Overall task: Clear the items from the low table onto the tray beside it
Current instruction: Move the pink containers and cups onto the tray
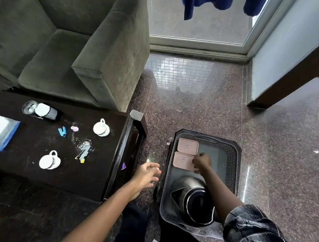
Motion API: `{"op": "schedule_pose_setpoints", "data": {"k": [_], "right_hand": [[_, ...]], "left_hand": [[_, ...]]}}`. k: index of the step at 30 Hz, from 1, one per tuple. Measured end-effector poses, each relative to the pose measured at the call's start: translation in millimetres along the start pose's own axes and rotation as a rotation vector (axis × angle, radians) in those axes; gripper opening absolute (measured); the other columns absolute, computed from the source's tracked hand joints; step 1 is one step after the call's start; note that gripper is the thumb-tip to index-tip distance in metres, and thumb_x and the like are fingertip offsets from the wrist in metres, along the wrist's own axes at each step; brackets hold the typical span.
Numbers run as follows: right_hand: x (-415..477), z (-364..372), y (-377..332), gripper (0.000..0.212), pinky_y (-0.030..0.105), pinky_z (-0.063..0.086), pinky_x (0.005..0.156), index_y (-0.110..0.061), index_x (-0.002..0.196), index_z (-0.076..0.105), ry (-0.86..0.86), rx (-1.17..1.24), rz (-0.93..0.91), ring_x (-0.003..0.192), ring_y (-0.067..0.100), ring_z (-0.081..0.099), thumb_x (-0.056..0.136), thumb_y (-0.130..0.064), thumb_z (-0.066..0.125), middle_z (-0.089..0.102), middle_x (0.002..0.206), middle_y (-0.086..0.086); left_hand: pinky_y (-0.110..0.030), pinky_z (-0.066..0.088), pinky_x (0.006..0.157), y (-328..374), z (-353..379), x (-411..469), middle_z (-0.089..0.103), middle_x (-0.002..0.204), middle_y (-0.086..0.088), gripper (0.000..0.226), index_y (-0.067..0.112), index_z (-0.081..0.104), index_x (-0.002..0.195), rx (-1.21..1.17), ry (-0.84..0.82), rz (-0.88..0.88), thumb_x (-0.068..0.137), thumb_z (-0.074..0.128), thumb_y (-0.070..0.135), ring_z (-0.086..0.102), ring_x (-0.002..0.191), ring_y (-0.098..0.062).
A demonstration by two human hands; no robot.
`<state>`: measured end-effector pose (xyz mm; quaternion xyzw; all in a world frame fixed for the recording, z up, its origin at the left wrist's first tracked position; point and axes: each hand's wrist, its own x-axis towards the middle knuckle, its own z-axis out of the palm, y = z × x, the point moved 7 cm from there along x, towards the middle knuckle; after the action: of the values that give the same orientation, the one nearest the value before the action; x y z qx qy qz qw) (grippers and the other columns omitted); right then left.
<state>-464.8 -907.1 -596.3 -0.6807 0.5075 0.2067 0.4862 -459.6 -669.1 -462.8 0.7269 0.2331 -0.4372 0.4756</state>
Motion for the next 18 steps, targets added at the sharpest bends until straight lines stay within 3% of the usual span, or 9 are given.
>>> {"op": "schedule_pose_setpoints", "data": {"k": [2, 5, 8, 12, 14, 16, 18], "right_hand": [[-10.6, -14.2, -10.0, 0.007, 0.047, 0.052, 0.086, -0.011, 0.085, 0.057, 0.14, -0.057, -0.029, 0.094, 0.036, 0.057, 0.079, -0.008, 0.058, 0.06, 0.101, 0.022], [-32.9, -20.8, -32.0, 0.032, 0.04, 0.045, 0.091, -0.004, 0.109, 0.058, 0.232, -0.1, -0.126, 0.111, 0.037, 0.051, 0.079, -0.014, 0.062, 0.053, 0.12, 0.023], [-69.0, -2.5, -63.2, 0.031, 0.029, 0.044, 0.076, -0.004, 0.109, 0.061, 0.179, -0.089, -0.312, 0.097, 0.032, 0.059, 0.079, -0.012, 0.063, 0.061, 0.112, 0.022], [-145.4, 63.8, -90.9, 0.015, 0.003, 0.038, 0.047, -0.002, 0.098, 0.067, -0.05, -0.102, -0.509, 0.068, 0.014, 0.056, 0.085, -0.004, 0.059, 0.063, 0.087, 0.005], [-175.3, 117.0, -92.1, 0.013, 0.008, 0.041, 0.051, -0.009, 0.081, 0.067, -0.15, -0.133, -0.531, 0.062, 0.014, 0.055, 0.086, -0.003, 0.056, 0.062, 0.072, 0.0], [-200.1, 178.4, -85.6, 0.025, 0.03, 0.049, 0.061, -0.02, 0.067, 0.061, -0.245, -0.146, -0.511, 0.064, 0.022, 0.06, 0.084, -0.003, 0.056, 0.06, 0.065, -0.002], [-231.1, 237.6, -80.9, 0.026, 0.032, 0.045, 0.059, -0.022, 0.061, 0.058, -0.3, -0.185, -0.497, 0.067, 0.026, 0.063, 0.081, -0.005, 0.055, 0.059, 0.062, -0.002]], "left_hand": [[-0.022, 0.046, 0.071, -1.2, -3.3, -0.8, 0.064, 0.11, -0.001, 0.022, 0.018, 0.055, 0.114, 0.006, -0.007, 0.009, 0.095, 0.044, 0.018, 0.06, 0.096, -0.018], [-0.024, 0.046, 0.073, -6.1, -13.6, -3.0, 0.063, 0.109, 0.0, 0.018, 0.02, 0.054, 0.11, 0.028, -0.024, 0.035, 0.095, 0.044, 0.018, 0.059, 0.094, -0.017], [-0.023, 0.044, 0.07, -16.1, -34.8, -5.0, 0.061, 0.107, 0.0, 0.016, 0.02, 0.053, 0.108, 0.029, -0.031, 0.048, 0.094, 0.046, 0.016, 0.057, 0.091, -0.015], [-0.021, 0.04, 0.063, -40.7, -85.4, -8.3, 0.06, 0.104, 0.0, 0.014, 0.02, 0.053, 0.105, 0.034, -0.012, 0.066, 0.093, 0.046, 0.015, 0.055, 0.076, -0.009], [-0.019, 0.036, 0.057, -57.7, -122.7, -9.3, 0.06, 0.094, 0.002, 0.013, 0.019, 0.052, 0.103, 0.026, 0.024, 0.08, 0.094, 0.046, 0.013, 0.052, 0.068, -0.007], [-0.015, 0.035, 0.047, -77.0, -166.6, -11.6, 0.058, 0.082, 0.006, 0.015, 0.016, 0.054, 0.105, 0.001, 0.058, 0.103, 0.094, 0.046, 0.011, 0.049, 0.062, -0.006], [-0.008, 0.035, 0.036, -98.7, -215.9, -18.4, 0.054, 0.077, 0.006, 0.016, 0.014, 0.054, 0.105, -0.027, 0.091, 0.127, 0.094, 0.045, 0.006, 0.047, 0.061, -0.005]]}}
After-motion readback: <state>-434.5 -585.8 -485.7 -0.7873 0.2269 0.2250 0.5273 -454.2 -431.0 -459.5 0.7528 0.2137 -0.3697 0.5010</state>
